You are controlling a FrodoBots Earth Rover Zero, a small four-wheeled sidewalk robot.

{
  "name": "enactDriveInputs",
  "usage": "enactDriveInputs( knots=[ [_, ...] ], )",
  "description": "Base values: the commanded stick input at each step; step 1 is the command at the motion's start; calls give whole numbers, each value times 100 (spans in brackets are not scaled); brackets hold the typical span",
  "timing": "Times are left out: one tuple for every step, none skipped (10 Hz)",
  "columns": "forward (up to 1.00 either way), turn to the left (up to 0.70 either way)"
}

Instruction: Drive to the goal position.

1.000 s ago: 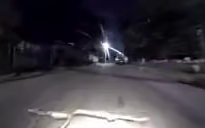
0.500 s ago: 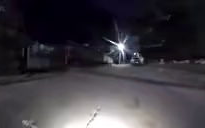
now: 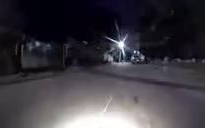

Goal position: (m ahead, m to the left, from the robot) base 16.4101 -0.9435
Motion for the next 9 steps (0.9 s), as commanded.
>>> enactDriveInputs(
  knots=[
    [97,5],
    [97,5],
    [97,5],
    [97,5],
    [97,5],
    [97,5],
    [97,4],
    [97,0],
    [97,0]
  ],
)
